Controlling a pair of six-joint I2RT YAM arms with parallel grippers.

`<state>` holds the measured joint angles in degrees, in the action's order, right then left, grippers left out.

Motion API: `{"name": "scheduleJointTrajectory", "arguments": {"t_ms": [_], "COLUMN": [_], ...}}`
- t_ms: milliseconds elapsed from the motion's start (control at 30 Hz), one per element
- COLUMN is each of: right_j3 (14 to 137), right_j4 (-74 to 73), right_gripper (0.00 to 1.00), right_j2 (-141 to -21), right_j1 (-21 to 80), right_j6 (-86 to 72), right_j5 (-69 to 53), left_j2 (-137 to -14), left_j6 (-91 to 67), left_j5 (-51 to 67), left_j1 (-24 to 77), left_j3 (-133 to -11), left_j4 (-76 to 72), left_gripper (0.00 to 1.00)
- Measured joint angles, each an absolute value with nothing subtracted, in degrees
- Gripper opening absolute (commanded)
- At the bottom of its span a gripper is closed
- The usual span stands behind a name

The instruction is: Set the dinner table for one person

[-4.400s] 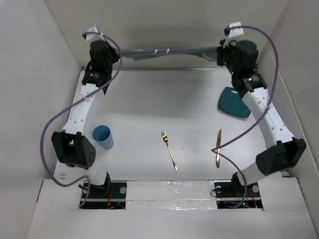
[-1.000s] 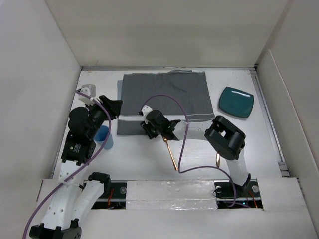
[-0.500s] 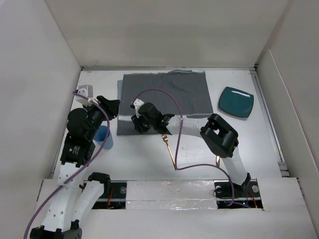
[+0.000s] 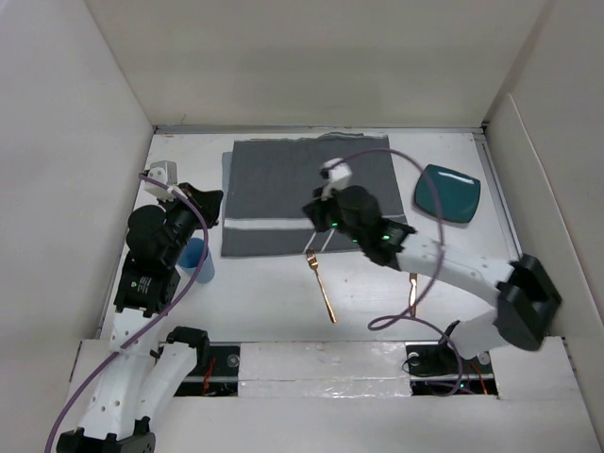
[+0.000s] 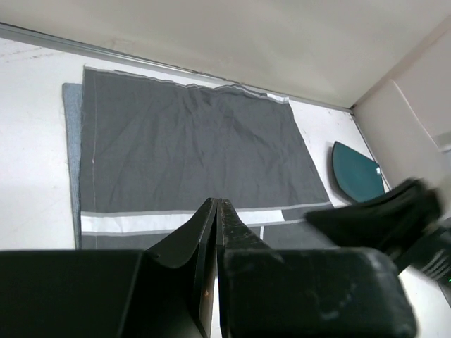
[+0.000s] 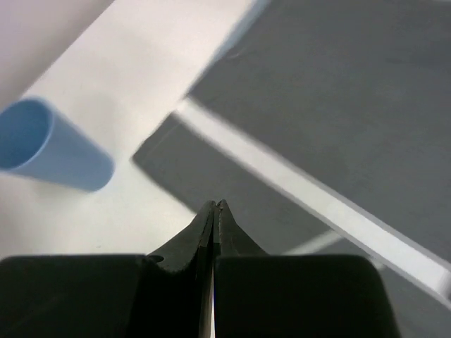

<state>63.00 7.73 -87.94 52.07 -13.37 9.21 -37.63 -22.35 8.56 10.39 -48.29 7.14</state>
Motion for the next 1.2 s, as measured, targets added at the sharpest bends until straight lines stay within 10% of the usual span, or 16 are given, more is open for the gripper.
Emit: {"name": "scheduleJointTrajectory", "arguments": {"t_ms": [100,367,667,1200], "right_j3": [50.87,23.94,17.63,21.71], "right_j4": [9.52,8.14,19.44,55.35], "right_gripper": [0.00,0.60,0.61,0.58], "right_j2": [-74.22,-46.81,-64.93,-98.76], "right_j1": [41.54,1.37,-28.69,-31.86], "right_j6": [-19.16,-32.86,-43.22,-55.40], "right_j5": [12.03,17.26,-0.64,-21.78], "left_j2": [-37.54,-36.93,-35.75,-35.59], "left_j6": [-22.37,-22.57,-22.26,-21.85], "left_j5": [9.63,12.25,11.99,11.84], "left_j1": [10.39,11.40,13.89,14.52], "left_j3": [-48.23,-48.23,-48.23,-48.23], "left_j4": [7.14,6.85,7.01,7.16], "left_gripper": [0.00,0.26,0.30,0.31]}}
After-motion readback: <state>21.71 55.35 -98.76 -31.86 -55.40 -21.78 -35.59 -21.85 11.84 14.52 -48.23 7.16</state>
